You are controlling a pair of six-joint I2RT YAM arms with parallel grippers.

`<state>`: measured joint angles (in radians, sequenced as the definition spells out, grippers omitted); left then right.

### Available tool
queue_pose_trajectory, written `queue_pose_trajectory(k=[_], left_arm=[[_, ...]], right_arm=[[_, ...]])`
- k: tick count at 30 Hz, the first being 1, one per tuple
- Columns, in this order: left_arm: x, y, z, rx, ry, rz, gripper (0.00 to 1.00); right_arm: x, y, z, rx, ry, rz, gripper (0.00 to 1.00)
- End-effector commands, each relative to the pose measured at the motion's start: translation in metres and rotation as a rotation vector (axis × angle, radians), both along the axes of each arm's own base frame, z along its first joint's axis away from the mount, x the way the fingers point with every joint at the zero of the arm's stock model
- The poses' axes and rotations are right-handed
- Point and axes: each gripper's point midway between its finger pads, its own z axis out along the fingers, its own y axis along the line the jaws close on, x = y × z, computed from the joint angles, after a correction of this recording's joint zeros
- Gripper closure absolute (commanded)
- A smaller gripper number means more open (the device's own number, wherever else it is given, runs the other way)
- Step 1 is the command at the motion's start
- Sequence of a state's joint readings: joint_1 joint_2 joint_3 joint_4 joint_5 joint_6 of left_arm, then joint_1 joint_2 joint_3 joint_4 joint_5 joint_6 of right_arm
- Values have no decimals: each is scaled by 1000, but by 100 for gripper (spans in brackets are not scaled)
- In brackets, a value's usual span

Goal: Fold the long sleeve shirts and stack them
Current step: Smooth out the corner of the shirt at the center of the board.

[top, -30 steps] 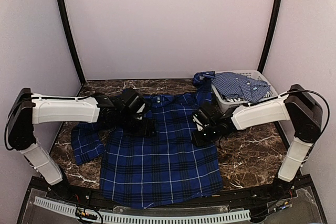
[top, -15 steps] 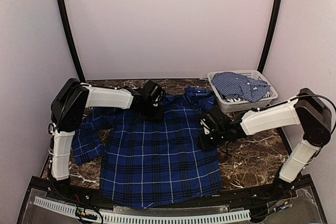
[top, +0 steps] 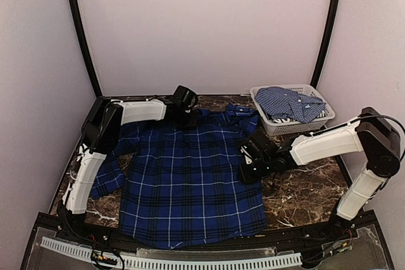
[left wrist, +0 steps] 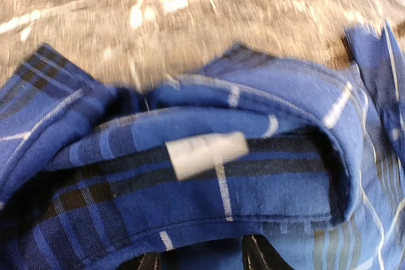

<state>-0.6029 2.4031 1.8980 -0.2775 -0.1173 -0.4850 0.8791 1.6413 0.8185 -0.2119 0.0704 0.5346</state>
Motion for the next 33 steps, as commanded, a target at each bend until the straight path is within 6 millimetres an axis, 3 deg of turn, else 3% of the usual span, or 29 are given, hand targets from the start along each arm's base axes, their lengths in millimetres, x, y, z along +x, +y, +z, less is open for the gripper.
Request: queue_pose_trajectory(k=[1,2,5,7,9,13,17,26,29,33], left_arm=[[29,11,-10,22,-10,30,58],[41,11,0,0,-36,38,58],[61,14,2,-38,-61,61,56],[77,8,16,-100,-93,57,54],[88,6,21,-139,-114,57,48],[102,4,33,-220,-141,53,25],[108,1,58,-263,-184,28,12],[104,19,130,-259,-260,-22,1],[100,24,143,-250,-264,-48,1],[98,30,142,-251,-240,-57,1]], right_arm=[[-15,1,-7,-10,35,25,67],[-16,1,-9,-14,40,28,67],[-20,1,-12,-30,49,37,67],[-20,1,-12,-36,49,39,67],[-19,1,-12,-46,48,41,67],[-17,-1,-12,-61,40,41,67],[-14,1,-6,-60,28,37,66],[6,17,24,-23,-44,30,60],[13,25,35,-1,-63,36,55],[23,35,49,28,-86,40,51]])
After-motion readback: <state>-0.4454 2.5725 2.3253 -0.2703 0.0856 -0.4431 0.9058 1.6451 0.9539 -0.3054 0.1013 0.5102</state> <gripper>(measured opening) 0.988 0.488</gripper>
